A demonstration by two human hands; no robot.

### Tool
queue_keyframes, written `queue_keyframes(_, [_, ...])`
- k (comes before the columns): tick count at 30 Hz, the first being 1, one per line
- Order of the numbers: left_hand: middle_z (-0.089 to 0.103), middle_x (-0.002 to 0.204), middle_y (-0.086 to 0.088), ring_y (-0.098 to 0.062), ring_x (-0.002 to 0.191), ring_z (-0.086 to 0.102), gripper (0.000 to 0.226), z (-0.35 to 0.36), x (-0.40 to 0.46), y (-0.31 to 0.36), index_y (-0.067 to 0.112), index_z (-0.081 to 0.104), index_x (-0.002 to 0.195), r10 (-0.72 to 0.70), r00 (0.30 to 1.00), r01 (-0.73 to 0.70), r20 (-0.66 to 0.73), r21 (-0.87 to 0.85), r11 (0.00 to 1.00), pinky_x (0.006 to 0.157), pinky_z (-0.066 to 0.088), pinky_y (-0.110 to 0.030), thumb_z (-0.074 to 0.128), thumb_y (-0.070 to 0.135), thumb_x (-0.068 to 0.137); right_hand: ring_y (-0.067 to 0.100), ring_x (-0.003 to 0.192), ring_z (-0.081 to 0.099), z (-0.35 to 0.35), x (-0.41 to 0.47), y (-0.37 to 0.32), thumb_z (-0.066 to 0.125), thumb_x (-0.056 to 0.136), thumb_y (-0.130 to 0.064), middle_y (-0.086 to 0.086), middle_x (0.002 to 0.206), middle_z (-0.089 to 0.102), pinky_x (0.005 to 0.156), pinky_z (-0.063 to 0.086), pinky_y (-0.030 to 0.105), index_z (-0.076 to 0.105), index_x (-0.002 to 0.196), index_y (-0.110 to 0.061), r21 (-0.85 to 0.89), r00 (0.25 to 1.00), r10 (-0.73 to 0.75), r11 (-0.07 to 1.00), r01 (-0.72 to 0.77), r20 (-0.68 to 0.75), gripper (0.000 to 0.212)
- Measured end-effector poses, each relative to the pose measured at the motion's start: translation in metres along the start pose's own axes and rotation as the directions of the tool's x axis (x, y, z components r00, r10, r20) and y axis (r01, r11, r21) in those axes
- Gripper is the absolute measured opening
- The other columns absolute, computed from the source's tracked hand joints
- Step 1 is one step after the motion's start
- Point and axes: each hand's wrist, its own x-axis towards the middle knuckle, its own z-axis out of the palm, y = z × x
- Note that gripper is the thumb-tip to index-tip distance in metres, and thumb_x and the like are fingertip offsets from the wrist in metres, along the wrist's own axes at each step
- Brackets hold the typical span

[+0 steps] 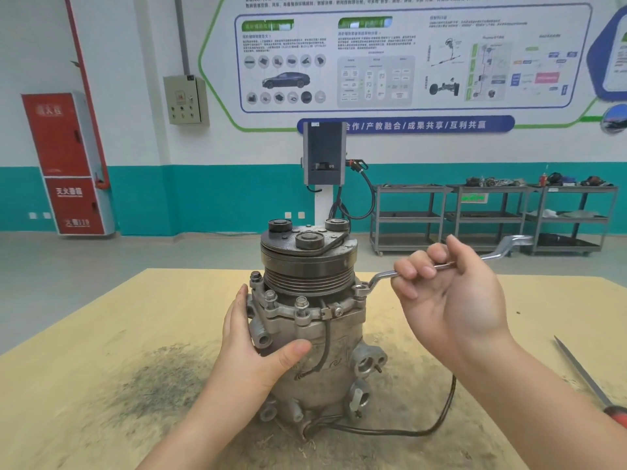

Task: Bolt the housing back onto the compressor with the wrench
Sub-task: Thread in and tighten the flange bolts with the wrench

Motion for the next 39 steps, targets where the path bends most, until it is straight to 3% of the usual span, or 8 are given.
queue_keyframes(5, [0.029, 0.157, 0.019, -0.007, 0.139, 0.039, 0.144, 0.000, 0.001, -0.001, 0.053, 0.006, 0.152, 0.017, 1.000, -0.017, 0.000, -0.027, 0.999, 0.115, 0.036, -0.047, 0.073, 0.090, 0.030, 0.014, 0.044, 0.040, -0.009, 0.007, 0.007, 0.031, 0.105, -0.029, -0.003, 0.051, 0.032, 0.038, 0.030, 0.021, 0.035, 0.067, -0.017, 0.132, 0.992, 0.097, 0.988, -0.086, -0.078, 0.040])
queue_keyframes(13, [0.027, 0.157, 0.019, -0.008, 0.141, 0.035, 0.141, 0.001, 0.003, -0.003, 0.052, 0.006, 0.153, 0.042, 0.999, -0.042, 0.001, -0.012, 0.999, 0.117, 0.033, -0.049, 0.072, 0.090, 0.034, 0.018, 0.058, 0.051, 0.003, -0.034, 0.031, 0.033, 0.098, -0.029, -0.003, 0.053, 0.043, 0.057, 0.043, 0.025, 0.046, 0.067, -0.014, -0.304, 0.852, -0.486, 0.796, 0.524, 0.196, 0.037])
queue_keyframes(17, [0.026, 0.158, 0.020, -0.007, 0.142, 0.033, 0.146, 0.000, 0.002, -0.003, 0.047, 0.006, 0.155, 0.043, 0.999, -0.043, 0.008, 0.001, 0.999, 0.118, 0.031, -0.046, 0.070, 0.093, 0.032, 0.018, 0.067, 0.056, 0.005, -0.046, 0.039, 0.036, 0.095, -0.034, -0.001, 0.061, 0.050, 0.073, 0.048, 0.027, 0.045, 0.082, -0.018, -0.369, 0.843, -0.488, 0.758, 0.538, 0.226, 0.023])
queue_keyframes(19, [0.029, 0.156, 0.019, -0.007, 0.141, 0.034, 0.145, 0.000, 0.002, -0.004, 0.048, 0.007, 0.154, 0.044, 0.999, -0.044, 0.002, 0.007, 0.999, 0.117, 0.032, -0.045, 0.070, 0.093, 0.031, 0.012, 0.077, 0.060, 0.004, -0.055, 0.045, 0.034, 0.098, -0.042, 0.000, 0.070, 0.055, 0.081, 0.048, 0.022, 0.048, 0.080, -0.035, -0.490, 0.785, -0.503, 0.614, 0.619, 0.361, 0.024])
queue_keyframes(24, [0.042, 0.151, 0.007, -0.018, 0.138, 0.044, 0.130, 0.001, 0.004, -0.005, 0.057, 0.017, 0.148, 0.049, 0.999, -0.049, -0.023, -0.022, 0.999, 0.113, 0.037, -0.053, 0.080, 0.082, 0.037, 0.004, 0.072, 0.050, 0.006, -0.063, 0.049, 0.035, 0.089, -0.060, -0.013, 0.080, 0.049, 0.065, 0.040, 0.015, 0.045, 0.088, -0.035, -0.713, 0.779, -0.249, 0.312, 0.628, 0.576, 0.028])
queue_keyframes(28, [0.040, 0.153, 0.012, -0.016, 0.138, 0.044, 0.133, 0.000, 0.003, -0.006, 0.056, 0.015, 0.149, 0.045, 0.999, -0.045, 0.001, -0.046, 0.998, 0.114, 0.036, -0.053, 0.078, 0.086, 0.035, 0.014, 0.060, 0.049, 0.019, -0.052, 0.021, 0.040, 0.097, -0.037, 0.004, 0.064, 0.050, 0.063, 0.044, 0.017, 0.049, 0.073, -0.024, -0.526, 0.742, -0.437, 0.524, 0.670, 0.509, 0.029])
queue_keyframes(32, [0.035, 0.154, 0.017, -0.009, 0.138, 0.041, 0.137, 0.000, 0.002, -0.005, 0.057, 0.011, 0.149, 0.028, 1.000, -0.028, 0.008, -0.025, 0.999, 0.115, 0.036, -0.049, 0.074, 0.089, 0.033, 0.018, 0.057, 0.050, 0.013, -0.026, -0.002, 0.042, 0.099, -0.019, 0.001, 0.053, 0.041, 0.056, 0.042, 0.027, 0.043, 0.058, -0.018, -0.250, 0.938, -0.245, 0.919, 0.305, 0.244, 0.040])
queue_keyframes(39, [0.037, 0.155, 0.012, -0.014, 0.138, 0.043, 0.139, -0.001, 0.001, -0.003, 0.054, 0.010, 0.151, 0.031, 0.999, -0.031, 0.016, -0.040, 0.999, 0.113, 0.038, -0.051, 0.077, 0.087, 0.033, 0.018, 0.051, 0.047, -0.001, -0.007, -0.001, 0.038, 0.096, -0.018, 0.000, 0.053, 0.036, 0.049, 0.036, 0.026, 0.039, 0.058, -0.016, -0.004, 0.992, 0.019, 1.000, -0.018, 0.121, 0.037])
